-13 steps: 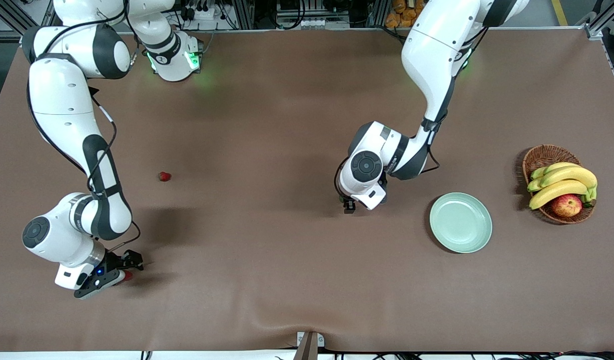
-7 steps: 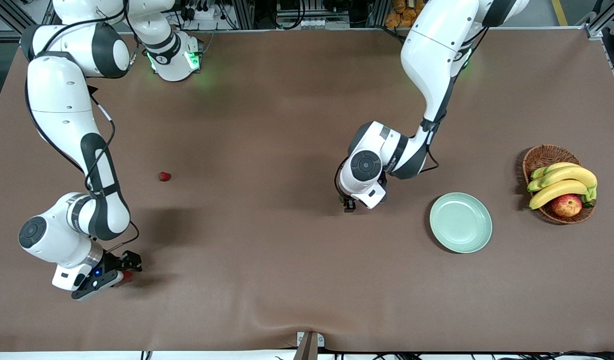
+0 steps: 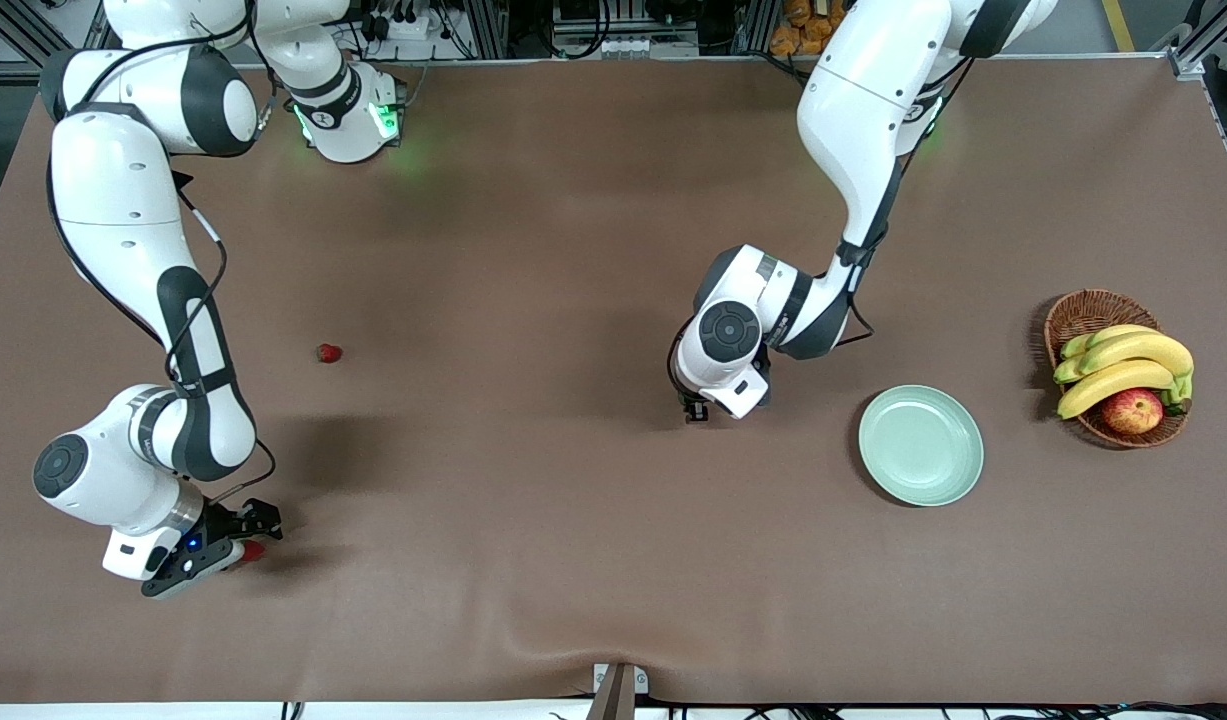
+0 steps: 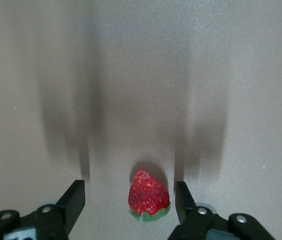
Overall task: Collect all strawberries into plate
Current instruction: 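Grasp the placed strawberry with the left gripper while the right gripper grasps another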
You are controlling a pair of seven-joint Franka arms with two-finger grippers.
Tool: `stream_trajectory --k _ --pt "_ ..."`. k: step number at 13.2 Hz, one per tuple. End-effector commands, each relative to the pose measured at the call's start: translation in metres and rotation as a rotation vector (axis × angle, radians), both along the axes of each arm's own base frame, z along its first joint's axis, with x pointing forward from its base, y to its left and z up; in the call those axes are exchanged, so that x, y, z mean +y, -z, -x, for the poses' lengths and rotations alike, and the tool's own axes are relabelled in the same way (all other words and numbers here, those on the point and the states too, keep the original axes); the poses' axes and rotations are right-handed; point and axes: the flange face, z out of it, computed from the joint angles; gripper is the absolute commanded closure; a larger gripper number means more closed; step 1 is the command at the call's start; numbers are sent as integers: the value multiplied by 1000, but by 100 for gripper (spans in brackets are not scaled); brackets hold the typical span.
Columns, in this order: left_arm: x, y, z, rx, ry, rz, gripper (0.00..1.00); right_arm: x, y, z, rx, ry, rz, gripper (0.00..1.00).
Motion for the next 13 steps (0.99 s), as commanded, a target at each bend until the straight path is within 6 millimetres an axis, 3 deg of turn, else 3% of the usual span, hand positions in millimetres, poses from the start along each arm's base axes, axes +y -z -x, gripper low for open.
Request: stream_trajectory --k 1,3,4,6,8,10,11,13 --pt "-5 1 1 -10 -23 15 37 -3 -13 0 -6 -19 -28 38" --pt "-4 1 1 -10 -24 15 88 -2 -15 1 11 -24 -34 83" --pt "-4 -2 0 -14 -24 18 100 -3 -14 1 16 -26 -33 100" --pt "0 -14 -6 -27 -22 27 100 -4 -16 1 12 -19 -38 100" --pt "12 -45 -23 -66 -36 48 100 -3 -16 1 12 -20 -40 100" --pt "39 -89 -42 -80 -41 67 100 1 -19 0 8 -24 -41 100" --pt "57 -106 -49 -64 -13 69 100 5 -29 -3 -6 -29 -40 100" --pt "95 -135 -60 -30 52 75 100 32 -48 -6 -16 -65 -44 100"
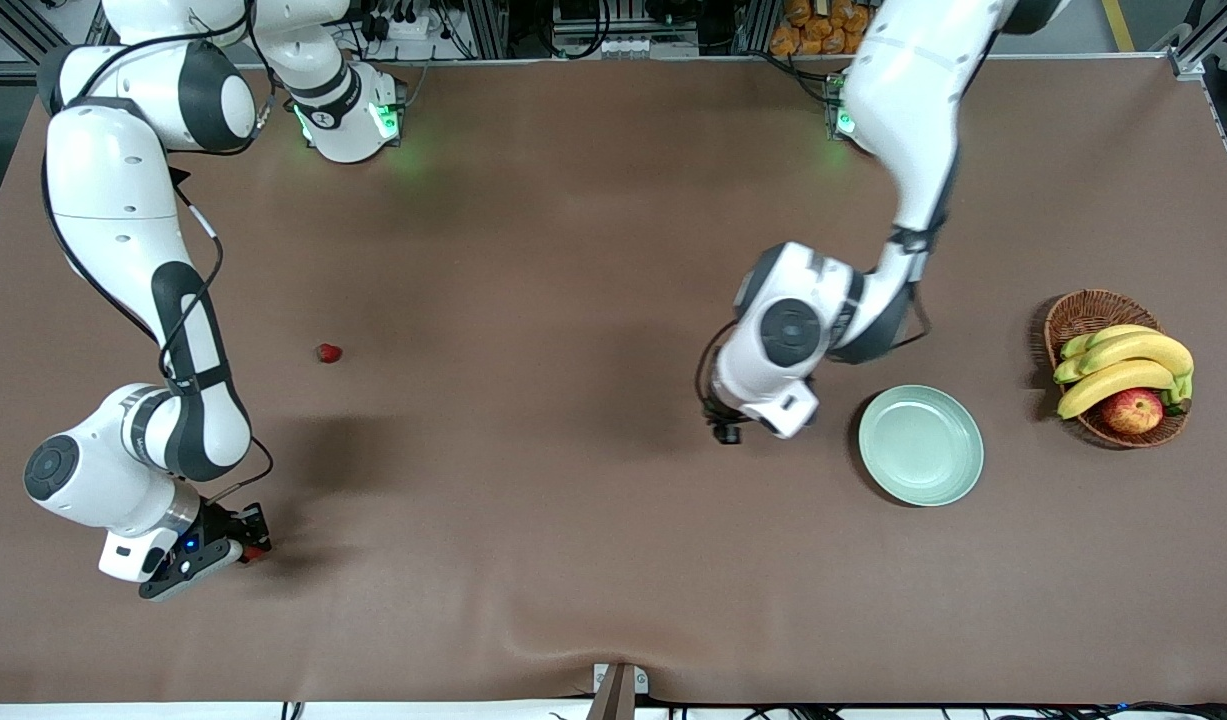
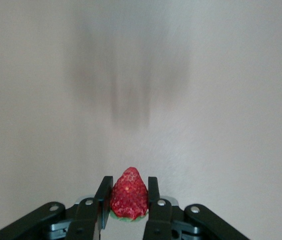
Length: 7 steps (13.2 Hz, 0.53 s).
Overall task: Collect all strawberries into plate
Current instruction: 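Carry the strawberry to the green plate with the left gripper while the right lifts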
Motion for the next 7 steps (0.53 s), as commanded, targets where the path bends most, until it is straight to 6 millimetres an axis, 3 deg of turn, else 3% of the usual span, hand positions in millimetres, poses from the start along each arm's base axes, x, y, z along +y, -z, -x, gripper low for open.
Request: stream_trajectory --k 1,3,5,7 --pt "43 -32 -5 49 79 15 100 37 -32 -2 -5 -60 -32 100" --pt "75 -40 -13 72 157 18 100 69 -47 -4 -17 -96 -34 100" --pt "118 -42 -24 89 229 29 100 116 -60 -1 -10 -153 -42 100" --pt "139 -39 -29 105 283 32 100 161 -74 5 22 -118 -70 100"
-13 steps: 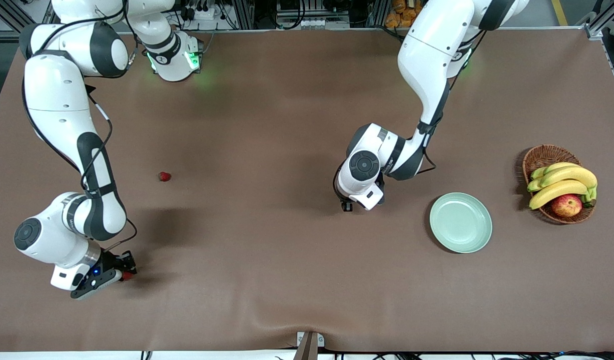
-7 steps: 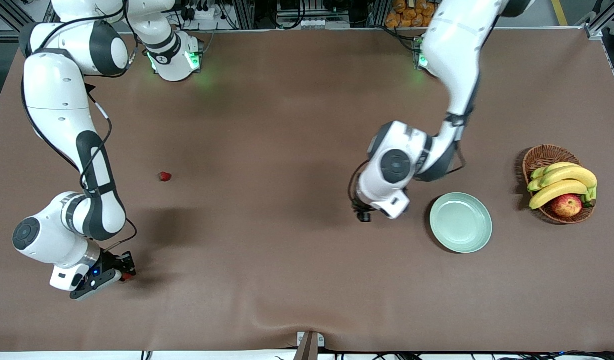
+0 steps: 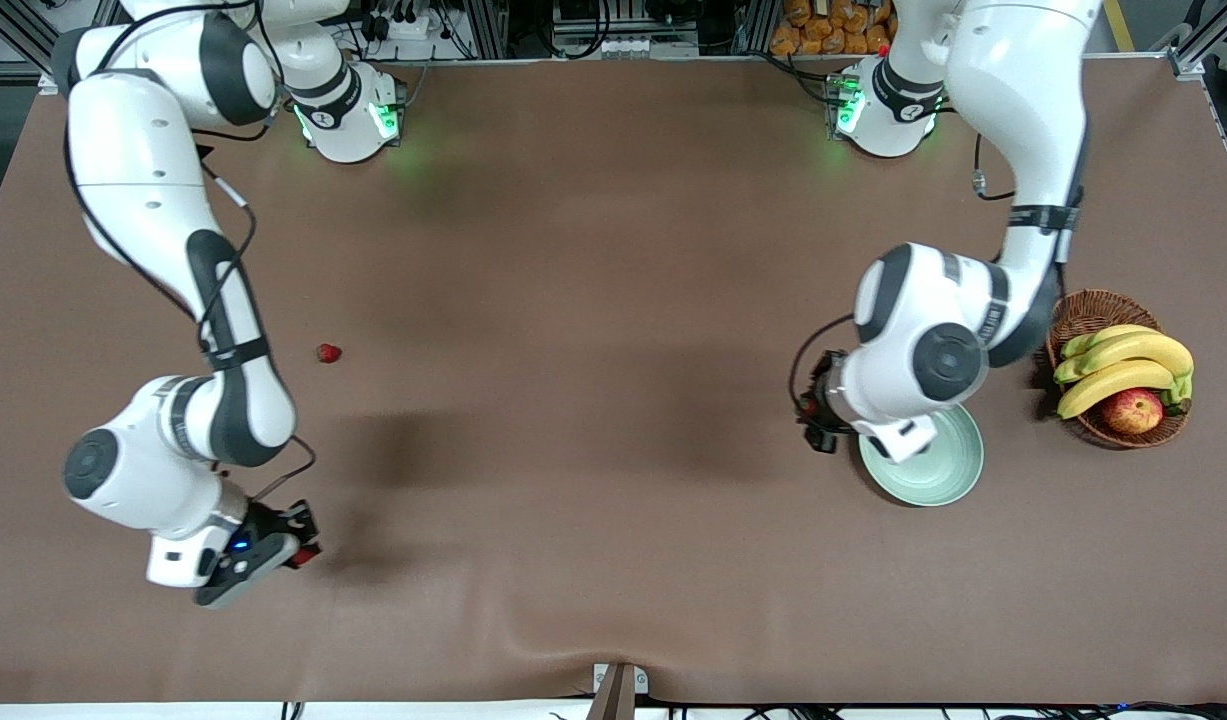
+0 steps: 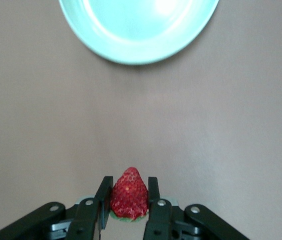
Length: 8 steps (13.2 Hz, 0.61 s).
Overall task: Collect all strawberries into plate
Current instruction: 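Carry the strawberry to the green plate with the left gripper while the right lifts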
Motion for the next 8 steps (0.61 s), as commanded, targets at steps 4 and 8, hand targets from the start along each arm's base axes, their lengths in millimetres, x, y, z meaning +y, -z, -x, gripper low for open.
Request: stream_trajectory --k 4,8 --pt "63 -6 -16 -18 146 45 100 149 -40 34 113 212 -89 100" --pt "123 -4 -32 -49 271 70 100 261 -42 75 185 405 -128 100"
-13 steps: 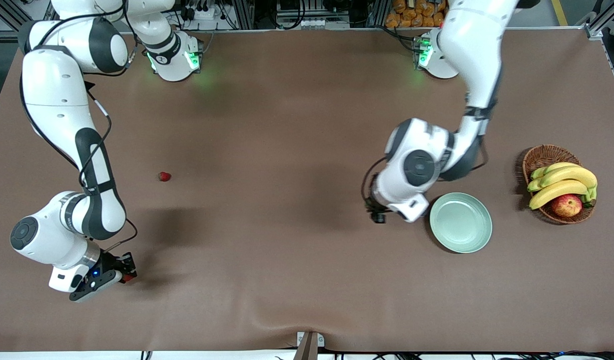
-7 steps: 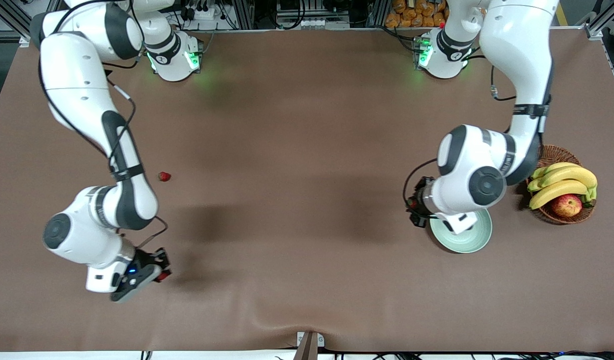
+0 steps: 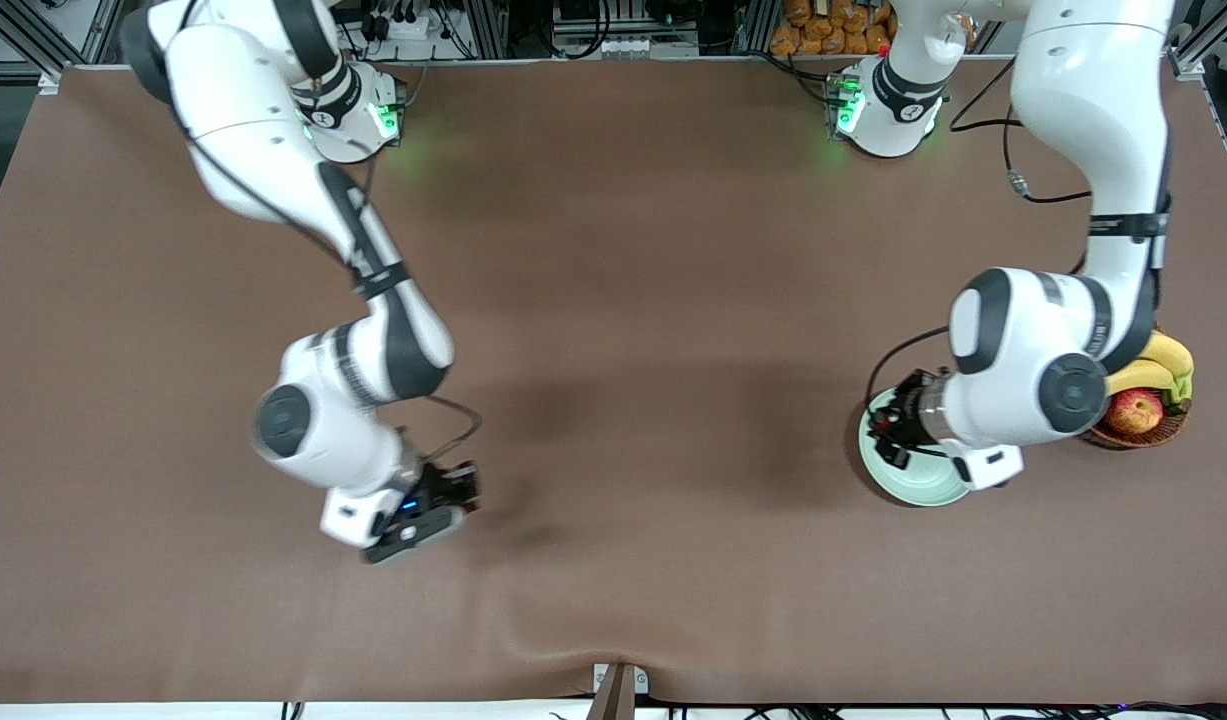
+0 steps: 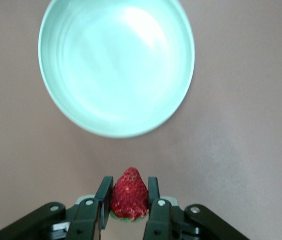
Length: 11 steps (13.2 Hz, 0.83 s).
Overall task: Collect all strawberries into plate
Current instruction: 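Carry the strawberry to the green plate with the left gripper while the right lifts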
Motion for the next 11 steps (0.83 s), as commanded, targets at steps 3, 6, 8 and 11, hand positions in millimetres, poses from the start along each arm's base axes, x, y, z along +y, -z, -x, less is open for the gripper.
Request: stream_trajectory --k 3,6,8,11 --pt "46 18 -11 -15 145 -12 100 104 -8 55 77 185 -31 100" --pt "68 43 -21 -65 192 -35 100 178 -9 105 106 259 -31 100" --pt "91 60 -24 -74 227 -33 100 221 -10 142 112 320 -4 100" --pt "90 85 -26 -90 252 -34 100 265 8 194 110 402 52 100"
